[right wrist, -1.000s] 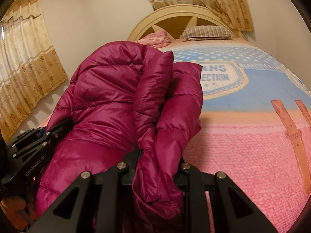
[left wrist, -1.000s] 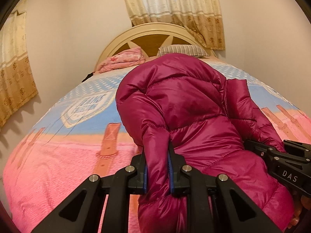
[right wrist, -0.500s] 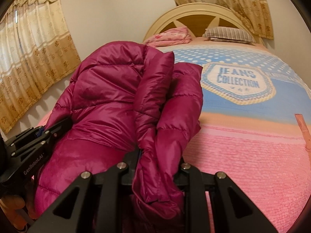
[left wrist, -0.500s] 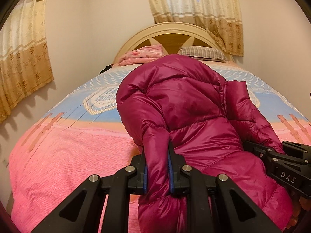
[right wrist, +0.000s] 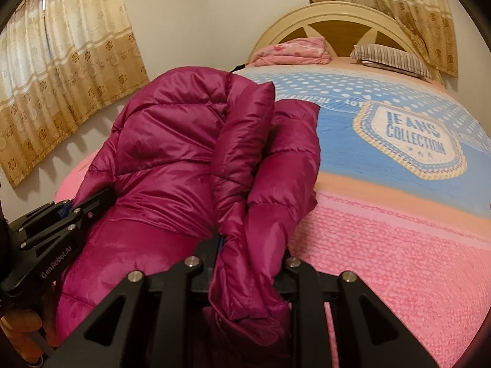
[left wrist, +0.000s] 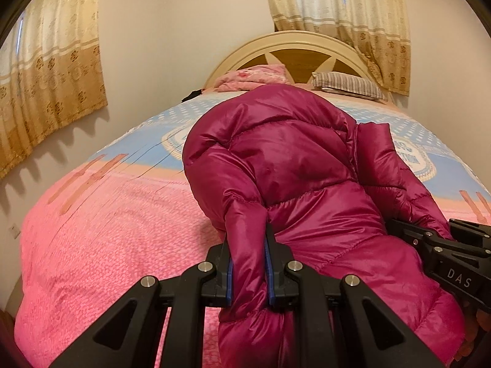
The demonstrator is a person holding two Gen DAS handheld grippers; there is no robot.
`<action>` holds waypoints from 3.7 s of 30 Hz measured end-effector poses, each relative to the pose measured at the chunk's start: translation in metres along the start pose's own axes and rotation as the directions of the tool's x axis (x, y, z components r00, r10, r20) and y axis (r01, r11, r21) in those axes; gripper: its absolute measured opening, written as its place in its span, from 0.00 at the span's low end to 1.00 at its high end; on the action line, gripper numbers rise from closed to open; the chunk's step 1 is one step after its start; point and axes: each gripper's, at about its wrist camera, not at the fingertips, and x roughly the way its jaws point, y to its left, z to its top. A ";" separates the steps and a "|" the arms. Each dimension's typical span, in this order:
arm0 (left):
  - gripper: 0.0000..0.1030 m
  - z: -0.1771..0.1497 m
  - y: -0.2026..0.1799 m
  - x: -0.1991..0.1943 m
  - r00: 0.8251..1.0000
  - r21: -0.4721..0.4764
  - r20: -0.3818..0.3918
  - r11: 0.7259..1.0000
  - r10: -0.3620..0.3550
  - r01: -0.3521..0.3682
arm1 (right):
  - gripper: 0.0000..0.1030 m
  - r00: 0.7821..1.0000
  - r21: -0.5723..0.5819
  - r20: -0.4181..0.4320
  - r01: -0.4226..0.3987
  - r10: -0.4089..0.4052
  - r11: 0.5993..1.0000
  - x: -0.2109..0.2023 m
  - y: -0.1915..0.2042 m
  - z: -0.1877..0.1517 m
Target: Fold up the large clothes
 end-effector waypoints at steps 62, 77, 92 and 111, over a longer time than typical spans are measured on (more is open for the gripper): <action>0.73 -0.025 0.046 -0.042 0.991 -0.077 0.006 0.988 0.134 -0.133 | 0.63 0.997 -0.067 -0.001 0.075 -0.076 0.995 -0.019 0.032 -0.002; 0.77 -0.021 0.045 -0.121 0.986 -0.107 0.119 0.989 0.116 -0.103 | 0.72 0.989 -0.106 0.130 0.085 -0.071 0.991 -0.091 0.059 -0.009; 0.77 -0.017 0.047 -0.131 0.984 -0.116 0.140 0.989 0.106 -0.090 | 0.72 0.987 -0.120 0.151 0.077 -0.059 0.990 -0.101 0.065 -0.013; 0.77 -0.018 0.041 -0.131 0.985 -0.107 0.138 0.990 0.103 -0.089 | 0.73 0.987 -0.108 0.153 0.073 -0.056 0.991 -0.105 0.063 -0.015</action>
